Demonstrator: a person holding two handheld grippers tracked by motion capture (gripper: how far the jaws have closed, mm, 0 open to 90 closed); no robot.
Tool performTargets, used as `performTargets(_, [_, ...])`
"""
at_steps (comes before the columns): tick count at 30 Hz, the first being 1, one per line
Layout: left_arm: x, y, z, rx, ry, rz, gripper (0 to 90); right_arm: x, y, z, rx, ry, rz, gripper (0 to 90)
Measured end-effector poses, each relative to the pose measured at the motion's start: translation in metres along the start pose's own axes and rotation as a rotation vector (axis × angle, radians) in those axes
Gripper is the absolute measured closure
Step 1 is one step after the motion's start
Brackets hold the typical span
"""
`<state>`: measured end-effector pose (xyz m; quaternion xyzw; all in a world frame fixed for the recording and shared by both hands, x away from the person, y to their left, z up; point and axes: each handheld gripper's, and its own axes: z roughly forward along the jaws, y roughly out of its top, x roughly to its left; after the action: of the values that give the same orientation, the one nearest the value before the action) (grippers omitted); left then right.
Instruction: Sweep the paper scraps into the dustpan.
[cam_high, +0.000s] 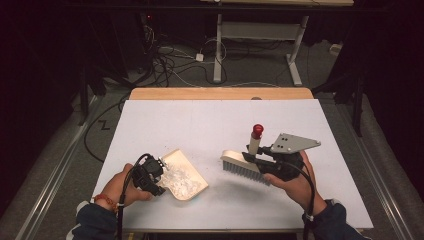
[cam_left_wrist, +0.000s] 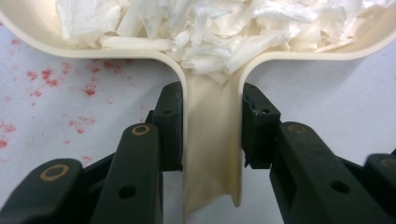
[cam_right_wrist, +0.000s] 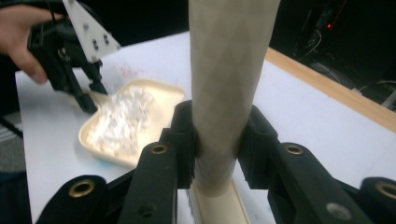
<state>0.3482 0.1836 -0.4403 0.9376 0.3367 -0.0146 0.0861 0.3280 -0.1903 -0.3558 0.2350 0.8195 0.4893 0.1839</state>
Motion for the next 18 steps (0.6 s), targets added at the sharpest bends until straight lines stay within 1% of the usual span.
performTargets(3, [0.0,0.0,0.0,-0.008,0.005,-0.007,63.1,-0.007,-0.007,-0.011,0.016,-0.008,0.011,71.3])
performTargets(8, [0.001,0.001,0.0,-0.018,0.008,-0.011,63.1,-0.016,-0.016,-0.029,0.025,-0.017,0.025,71.3])
performTargets(10, [0.002,0.001,0.0,-0.03,0.006,-0.015,63.1,-0.019,-0.018,-0.037,0.028,-0.017,0.031,71.3])
performTargets(14, [0.003,-0.002,0.001,-0.054,0.005,-0.019,63.1,-0.026,-0.022,-0.055,0.026,0.002,0.054,71.2])
performTargets(16, [0.003,-0.003,0.002,-0.071,0.004,-0.034,63.1,-0.03,-0.023,-0.064,0.038,0.012,0.063,71.2])
performTargets(17, [0.003,-0.005,0.002,-0.082,0.004,-0.036,63.2,-0.031,-0.024,-0.068,0.036,0.014,0.069,71.2])
performTargets(18, [0.004,-0.006,0.002,-0.092,0.002,-0.042,63.1,-0.034,-0.026,-0.072,0.047,0.027,0.077,71.3])
